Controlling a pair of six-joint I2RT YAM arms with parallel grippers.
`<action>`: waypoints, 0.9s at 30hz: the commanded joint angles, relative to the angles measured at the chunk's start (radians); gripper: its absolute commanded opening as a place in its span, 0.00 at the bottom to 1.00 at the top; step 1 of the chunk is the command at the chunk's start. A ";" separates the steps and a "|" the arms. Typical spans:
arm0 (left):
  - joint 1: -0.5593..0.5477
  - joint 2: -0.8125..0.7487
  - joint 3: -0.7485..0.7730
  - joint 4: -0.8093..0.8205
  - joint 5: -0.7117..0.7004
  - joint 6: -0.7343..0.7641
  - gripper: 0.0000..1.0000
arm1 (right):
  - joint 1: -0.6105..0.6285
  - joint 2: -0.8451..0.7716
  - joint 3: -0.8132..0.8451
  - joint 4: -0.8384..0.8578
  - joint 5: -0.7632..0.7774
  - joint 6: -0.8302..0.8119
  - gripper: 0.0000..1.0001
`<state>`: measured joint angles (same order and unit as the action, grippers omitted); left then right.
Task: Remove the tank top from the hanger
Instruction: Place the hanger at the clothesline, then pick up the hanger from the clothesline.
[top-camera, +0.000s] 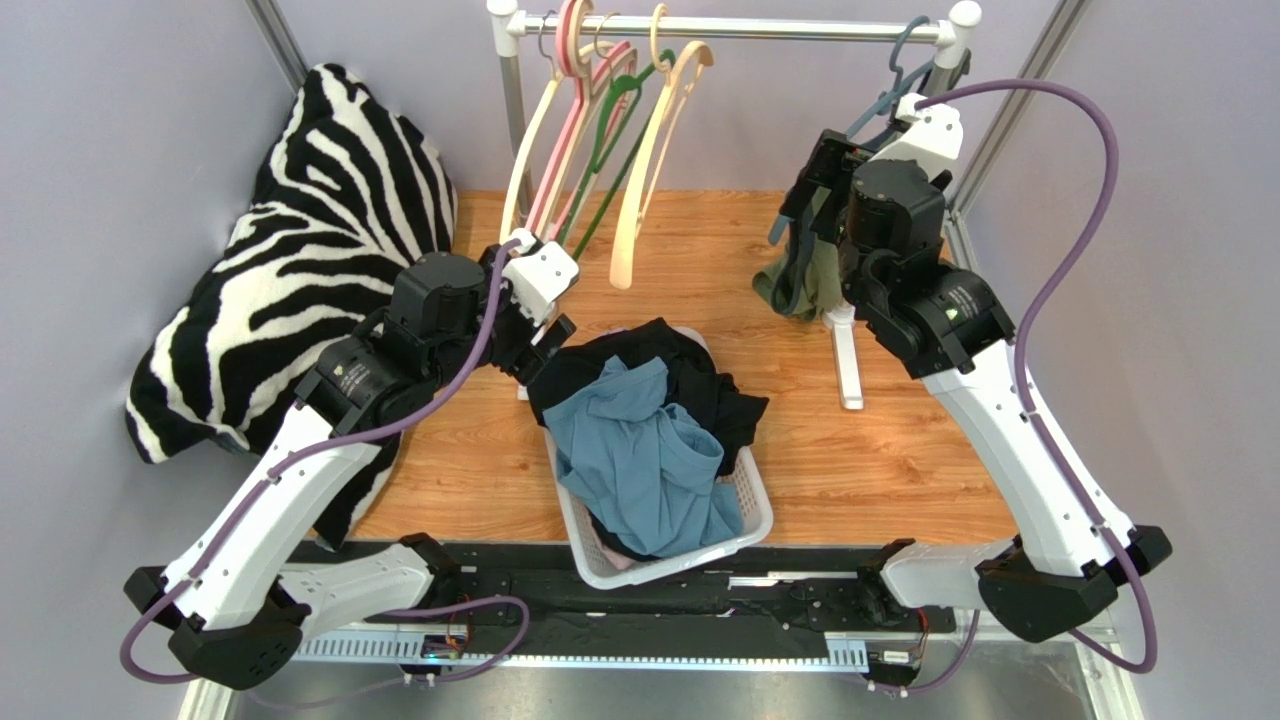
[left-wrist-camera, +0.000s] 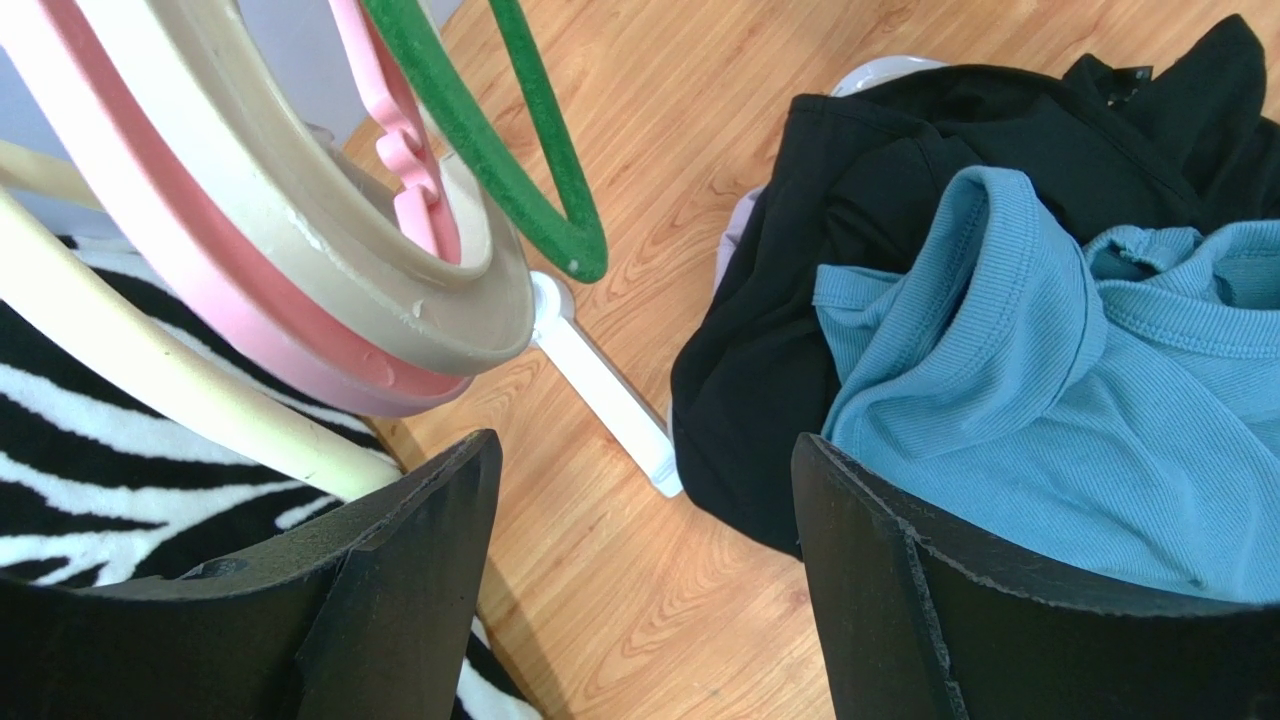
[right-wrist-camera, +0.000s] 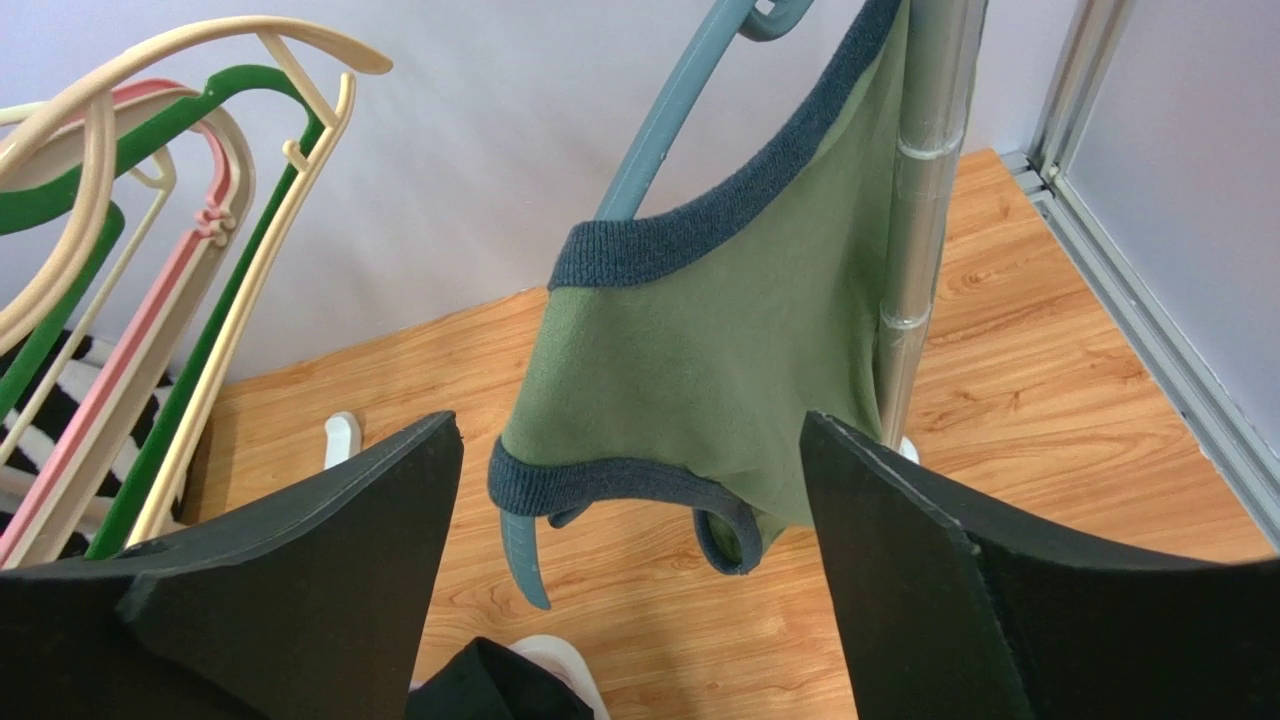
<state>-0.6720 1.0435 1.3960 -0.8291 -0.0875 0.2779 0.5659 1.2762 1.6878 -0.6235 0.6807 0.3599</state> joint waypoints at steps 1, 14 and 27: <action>0.008 -0.014 0.000 0.021 0.012 -0.026 0.80 | 0.017 0.006 0.026 0.074 0.097 0.050 0.92; 0.011 -0.020 -0.017 0.027 0.023 -0.032 0.79 | 0.025 0.092 0.001 0.119 0.158 -0.022 0.83; 0.012 -0.022 -0.019 0.028 0.026 -0.040 0.79 | 0.011 -0.121 -0.115 0.096 0.178 -0.151 0.58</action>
<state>-0.6651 1.0389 1.3788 -0.8265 -0.0685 0.2657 0.5858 1.2442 1.5932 -0.5606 0.8204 0.2596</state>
